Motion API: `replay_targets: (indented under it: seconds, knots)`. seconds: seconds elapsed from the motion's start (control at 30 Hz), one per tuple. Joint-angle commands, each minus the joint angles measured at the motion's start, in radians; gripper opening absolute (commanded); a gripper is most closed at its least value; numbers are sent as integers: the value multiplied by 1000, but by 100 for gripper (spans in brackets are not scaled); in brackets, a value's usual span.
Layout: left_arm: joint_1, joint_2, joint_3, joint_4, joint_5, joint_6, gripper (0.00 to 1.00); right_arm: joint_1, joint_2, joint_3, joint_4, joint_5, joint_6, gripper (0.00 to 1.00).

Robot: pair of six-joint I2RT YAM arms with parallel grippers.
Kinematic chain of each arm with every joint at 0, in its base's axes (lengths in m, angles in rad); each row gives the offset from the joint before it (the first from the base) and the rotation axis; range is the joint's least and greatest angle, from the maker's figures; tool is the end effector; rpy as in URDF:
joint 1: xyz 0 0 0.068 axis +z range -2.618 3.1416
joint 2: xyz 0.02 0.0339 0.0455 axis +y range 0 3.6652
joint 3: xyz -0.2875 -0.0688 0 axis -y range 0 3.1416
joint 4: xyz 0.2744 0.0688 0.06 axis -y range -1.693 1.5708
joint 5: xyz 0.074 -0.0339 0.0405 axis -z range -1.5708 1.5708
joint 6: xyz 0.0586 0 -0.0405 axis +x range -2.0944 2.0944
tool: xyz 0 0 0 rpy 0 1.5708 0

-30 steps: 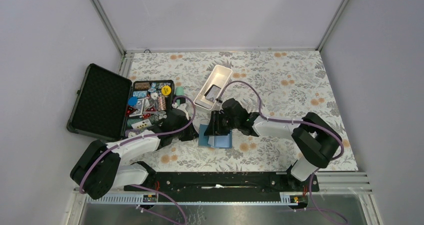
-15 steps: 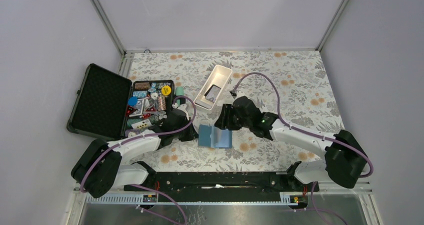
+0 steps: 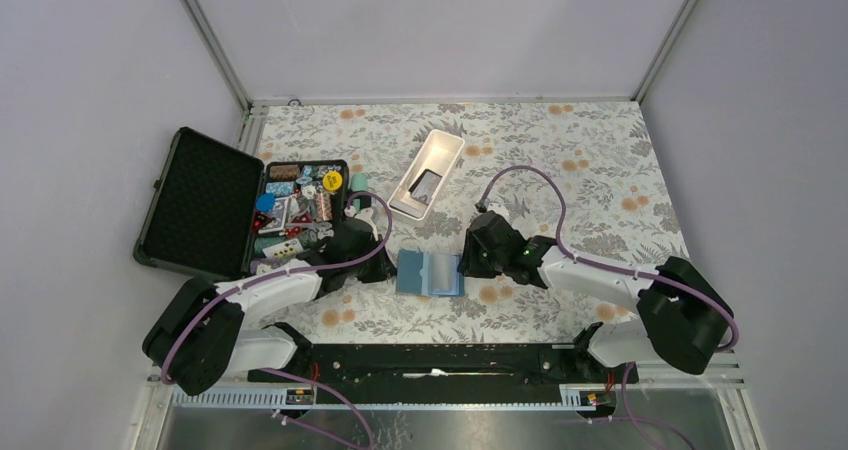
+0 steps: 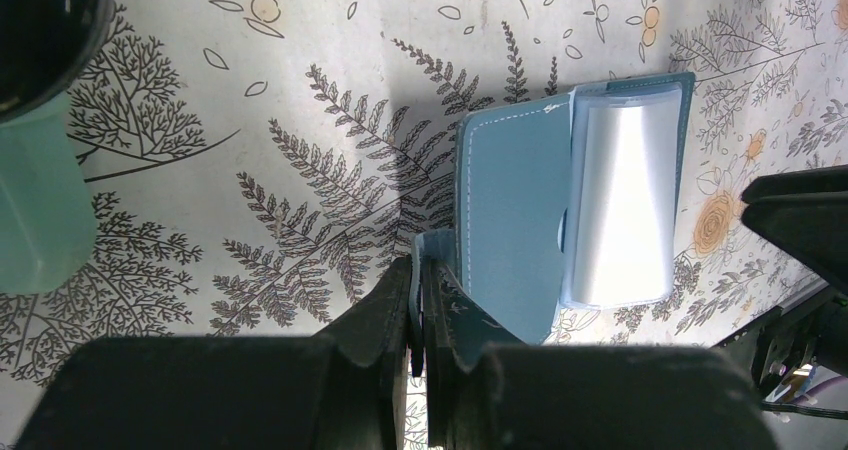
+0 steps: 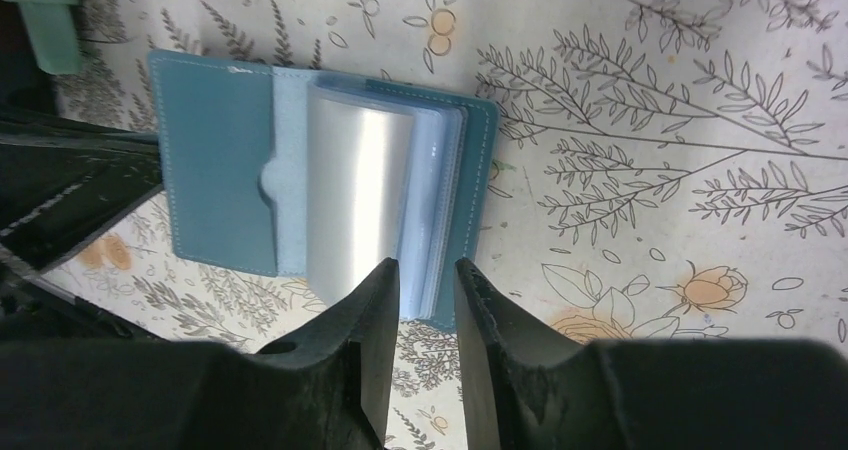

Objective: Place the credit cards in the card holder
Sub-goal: Open the card holder at the center of the board.

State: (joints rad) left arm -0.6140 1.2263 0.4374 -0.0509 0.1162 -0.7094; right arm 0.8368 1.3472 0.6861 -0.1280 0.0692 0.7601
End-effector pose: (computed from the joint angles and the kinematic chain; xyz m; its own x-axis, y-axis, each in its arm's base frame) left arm 0.1980 -0.1479 0.1332 -0.8757 -0.1743 -0.4503 0.0858 0.8616 -0.5004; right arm 0.2060 0.2223 0.1787 -0.8324 0.1034 -0.5444 -0.1857 0.8736 0.4498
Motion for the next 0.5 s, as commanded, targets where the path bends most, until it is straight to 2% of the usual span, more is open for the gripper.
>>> replay_targets:
  seconds: [0.0, 0.47]
  knots:
    - [5, -4, 18, 43, -3, 14, 0, -4, 39, -19, 37, -23, 11, 33]
    - [5, 2, 26, 47, 9, 18, 0, 6, 156, 24, 118, -127, -8, 27]
